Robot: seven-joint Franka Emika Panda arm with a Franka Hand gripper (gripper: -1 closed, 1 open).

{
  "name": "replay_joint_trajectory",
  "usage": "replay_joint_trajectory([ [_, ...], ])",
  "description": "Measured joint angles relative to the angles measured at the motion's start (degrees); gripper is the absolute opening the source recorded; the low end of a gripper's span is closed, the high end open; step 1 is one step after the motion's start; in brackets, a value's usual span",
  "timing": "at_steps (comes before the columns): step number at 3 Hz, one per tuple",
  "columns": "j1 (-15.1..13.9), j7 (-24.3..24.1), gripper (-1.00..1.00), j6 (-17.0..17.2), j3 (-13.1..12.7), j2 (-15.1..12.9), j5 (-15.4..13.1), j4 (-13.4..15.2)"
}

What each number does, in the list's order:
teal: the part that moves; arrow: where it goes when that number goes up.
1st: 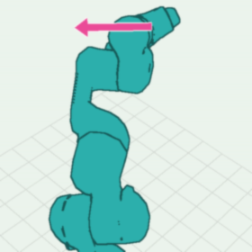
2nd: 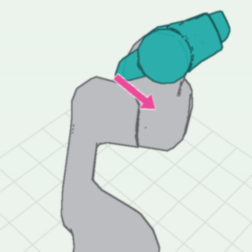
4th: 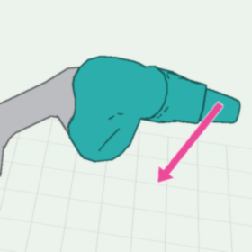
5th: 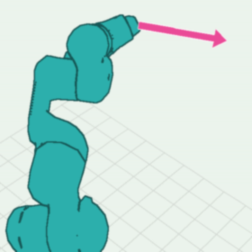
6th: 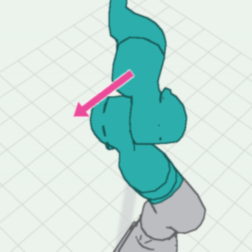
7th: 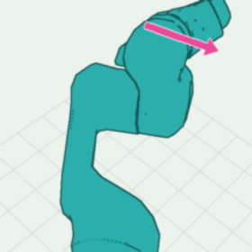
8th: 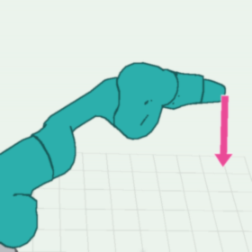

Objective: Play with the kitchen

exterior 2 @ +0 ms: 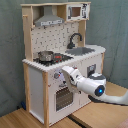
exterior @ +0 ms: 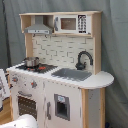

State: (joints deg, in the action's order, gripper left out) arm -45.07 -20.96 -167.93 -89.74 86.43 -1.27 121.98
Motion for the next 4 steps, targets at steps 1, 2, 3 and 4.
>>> replay_joint_trajectory([
  [1,-3.02,-0.01,1.0,-5.12,-0.28,0.0,0.0,-0.16],
  [2,-5.8,0.34,1.0,-9.92,-1.76,0.0,0.0,-0.2],
  [3,-9.4,0.33,1.0,-9.79,-1.71,0.01,0.06,-4.31],
  [4,-9.39,0.32,-1.0,-9.72,-1.7,0.01,0.06,-4.3],
])
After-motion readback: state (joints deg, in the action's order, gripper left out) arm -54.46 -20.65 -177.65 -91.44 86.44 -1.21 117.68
